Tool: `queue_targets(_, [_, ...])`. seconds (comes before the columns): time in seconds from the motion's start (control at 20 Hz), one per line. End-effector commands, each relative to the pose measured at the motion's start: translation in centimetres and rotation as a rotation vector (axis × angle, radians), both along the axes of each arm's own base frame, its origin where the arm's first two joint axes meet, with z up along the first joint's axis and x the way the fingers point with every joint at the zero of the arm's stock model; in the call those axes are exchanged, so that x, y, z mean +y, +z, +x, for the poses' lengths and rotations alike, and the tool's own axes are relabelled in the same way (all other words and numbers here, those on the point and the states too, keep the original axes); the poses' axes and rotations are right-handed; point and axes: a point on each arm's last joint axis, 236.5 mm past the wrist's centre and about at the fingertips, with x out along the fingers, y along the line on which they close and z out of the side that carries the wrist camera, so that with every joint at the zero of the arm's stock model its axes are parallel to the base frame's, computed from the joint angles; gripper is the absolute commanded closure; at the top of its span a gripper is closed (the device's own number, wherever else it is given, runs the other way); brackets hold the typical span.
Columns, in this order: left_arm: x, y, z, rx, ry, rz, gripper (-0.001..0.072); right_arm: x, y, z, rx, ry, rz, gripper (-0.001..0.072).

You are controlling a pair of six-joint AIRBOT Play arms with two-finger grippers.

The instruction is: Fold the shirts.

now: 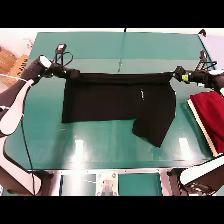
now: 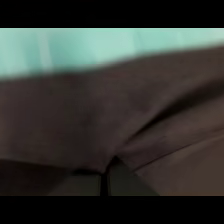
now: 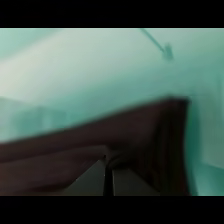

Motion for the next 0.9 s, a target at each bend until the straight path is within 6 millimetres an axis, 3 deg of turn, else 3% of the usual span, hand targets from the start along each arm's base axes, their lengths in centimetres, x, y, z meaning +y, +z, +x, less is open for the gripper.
queue_targets(0.0, [0.3, -2.4, -2.7, 0.116, -0.072, 0.053, 0.0681, -0.2, -2.7, -1.9, 0.075, 0.033, -0.053, 0.0699])
queue_targets(0.25, [-0.1, -3.0, -3.2, 0.148, -0.076, 0.033, 0.0680, -0.2, -3.4, -2.0, 0.088, 0.033, -0.054, 0.0699])
queue_targets(0.5, [-1.5, -2.4, -3.4, 0.167, -0.065, -0.043, 0.0679, -0.1, -3.6, -2.1, 0.094, 0.036, -0.049, 0.0696])
queue_targets(0.55, [-1.8, -2.4, -4.0, 0.191, -0.079, -0.054, 0.0636, -0.1, -3.4, -2.2, 0.093, 0.040, -0.047, 0.0587])
queue_targets(0.6, [-2.0, -2.4, -5.0, 0.227, -0.105, -0.054, 0.0292, -0.2, -2.9, -2.3, 0.092, 0.046, -0.042, 0.0474])
queue_targets(0.65, [-2.0, -2.3, -5.8, 0.261, -0.118, -0.056, 0.0101, -0.4, -2.2, -2.4, 0.088, 0.058, -0.034, 0.0468])
queue_targets(0.75, [-2.0, -1.7, -7.2, 0.314, -0.151, -0.050, 0.0099, -1.2, -0.5, -2.9, 0.096, 0.057, 0.003, 0.0468])
queue_targets(0.85, [-0.5, -1.2, -8.6, 0.382, -0.175, 0.029, 0.0100, -2.4, 1.1, -4.0, 0.125, 0.043, 0.066, 0.0471])
